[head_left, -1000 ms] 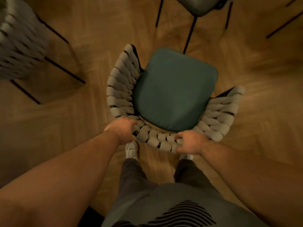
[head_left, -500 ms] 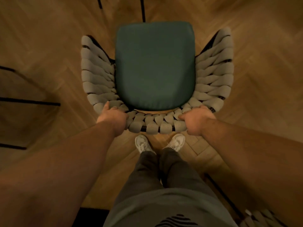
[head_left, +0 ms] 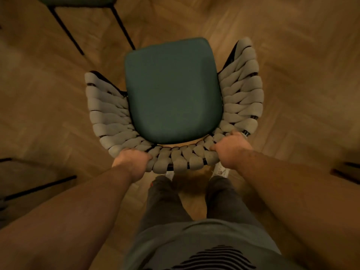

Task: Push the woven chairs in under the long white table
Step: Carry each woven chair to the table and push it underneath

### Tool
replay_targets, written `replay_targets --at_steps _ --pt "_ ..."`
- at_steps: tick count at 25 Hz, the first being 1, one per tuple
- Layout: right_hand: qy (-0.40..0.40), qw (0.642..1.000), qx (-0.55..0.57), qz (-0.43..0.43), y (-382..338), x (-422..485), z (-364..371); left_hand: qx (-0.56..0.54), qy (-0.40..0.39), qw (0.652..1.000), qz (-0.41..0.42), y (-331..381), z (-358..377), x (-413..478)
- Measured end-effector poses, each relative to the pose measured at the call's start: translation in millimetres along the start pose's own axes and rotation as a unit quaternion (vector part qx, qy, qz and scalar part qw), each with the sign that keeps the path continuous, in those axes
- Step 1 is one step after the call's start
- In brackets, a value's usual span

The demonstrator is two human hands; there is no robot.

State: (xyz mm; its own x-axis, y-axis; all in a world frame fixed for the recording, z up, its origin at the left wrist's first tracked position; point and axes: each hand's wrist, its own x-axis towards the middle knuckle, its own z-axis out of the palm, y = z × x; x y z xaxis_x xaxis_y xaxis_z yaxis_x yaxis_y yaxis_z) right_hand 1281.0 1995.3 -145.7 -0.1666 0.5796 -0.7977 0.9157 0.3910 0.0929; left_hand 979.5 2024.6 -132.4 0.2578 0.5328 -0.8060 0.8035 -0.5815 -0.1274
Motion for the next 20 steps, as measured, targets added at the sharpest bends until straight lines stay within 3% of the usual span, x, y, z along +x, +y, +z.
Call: replay_targets --at_steps 6,13,20 --pt "-0.015 0.984 0.149 0.092 -58 -26 17 0.148 0.008 0.986 0.077 -41 -18 17" --pt "-0.012 0.951 0.243 0.19 -119 -71 62 0.256 0.061 0.952 0.154 -22 -31 8" --pt "-0.032 0.889 0.361 0.279 -186 -111 100 0.348 0.1 0.893 0.268 6 -39 4"
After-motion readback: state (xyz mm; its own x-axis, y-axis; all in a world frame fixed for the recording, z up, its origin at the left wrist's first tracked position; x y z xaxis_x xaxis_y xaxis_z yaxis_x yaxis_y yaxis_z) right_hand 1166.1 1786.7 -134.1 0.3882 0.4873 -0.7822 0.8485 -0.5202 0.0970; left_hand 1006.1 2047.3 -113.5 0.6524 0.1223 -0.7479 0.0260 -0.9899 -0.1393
